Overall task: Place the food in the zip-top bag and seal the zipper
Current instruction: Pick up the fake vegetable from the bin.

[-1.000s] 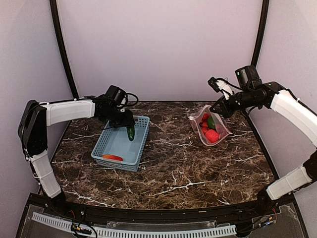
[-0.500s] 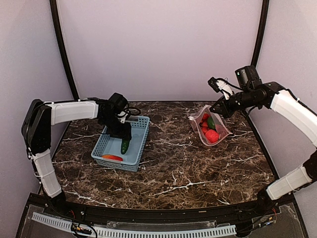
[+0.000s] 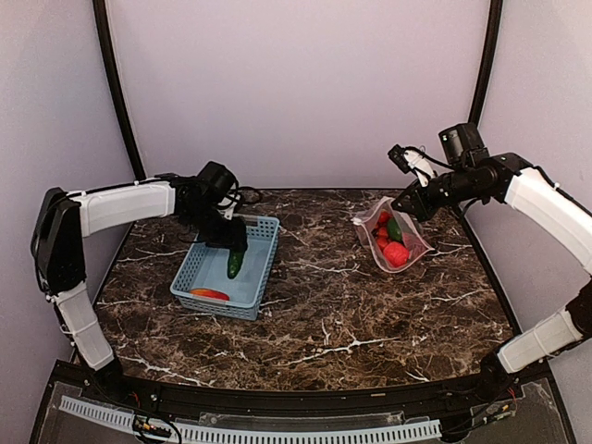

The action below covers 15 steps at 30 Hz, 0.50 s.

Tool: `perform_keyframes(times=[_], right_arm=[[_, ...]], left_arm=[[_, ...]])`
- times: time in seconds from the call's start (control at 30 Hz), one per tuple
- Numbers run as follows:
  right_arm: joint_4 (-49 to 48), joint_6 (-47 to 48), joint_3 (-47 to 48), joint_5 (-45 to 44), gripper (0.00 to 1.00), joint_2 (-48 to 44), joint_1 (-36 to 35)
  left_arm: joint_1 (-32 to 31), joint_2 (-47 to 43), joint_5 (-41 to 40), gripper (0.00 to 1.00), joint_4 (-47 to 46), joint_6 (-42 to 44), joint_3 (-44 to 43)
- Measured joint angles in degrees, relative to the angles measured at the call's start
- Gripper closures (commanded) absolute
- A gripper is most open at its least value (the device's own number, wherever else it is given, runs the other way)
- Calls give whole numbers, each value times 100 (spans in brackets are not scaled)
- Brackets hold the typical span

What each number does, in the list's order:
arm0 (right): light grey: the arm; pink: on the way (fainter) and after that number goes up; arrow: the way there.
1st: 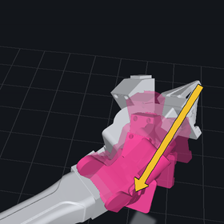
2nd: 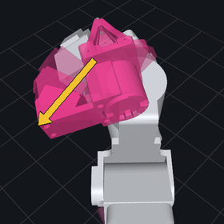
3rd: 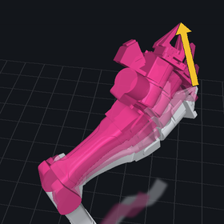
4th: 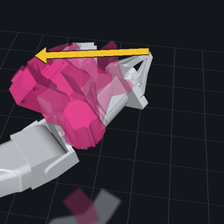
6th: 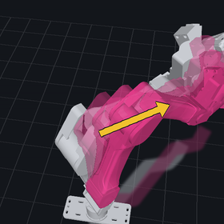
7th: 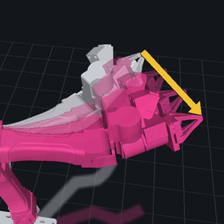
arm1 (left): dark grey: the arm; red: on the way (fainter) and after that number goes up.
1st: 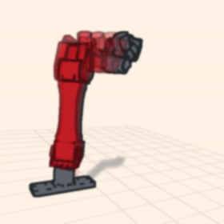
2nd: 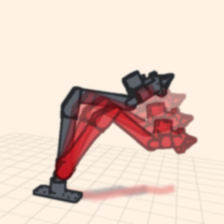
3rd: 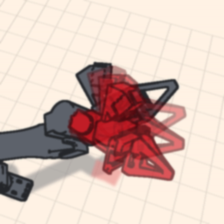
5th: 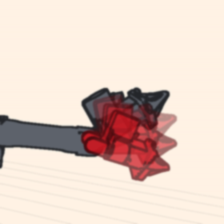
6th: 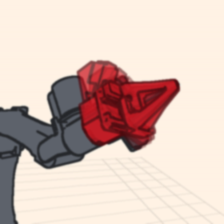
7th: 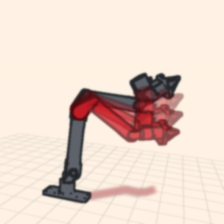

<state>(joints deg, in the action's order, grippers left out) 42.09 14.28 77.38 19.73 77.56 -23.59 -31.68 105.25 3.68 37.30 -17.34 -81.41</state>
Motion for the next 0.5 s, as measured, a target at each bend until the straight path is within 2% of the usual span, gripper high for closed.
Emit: perform_keyframes(times=[0.13,0.27,0.5], right_arm=[[94,0,107,39,100,63,0],[275,2,404,61,100,221,-15],[732,17,1117,105,100,492,-197]], left_arm=[[-216,-890,87,59,-516,2,26],[-656,-1917,280,59,-1674,11,358],[-1281,-2656,507,60,-3106,92,907]])
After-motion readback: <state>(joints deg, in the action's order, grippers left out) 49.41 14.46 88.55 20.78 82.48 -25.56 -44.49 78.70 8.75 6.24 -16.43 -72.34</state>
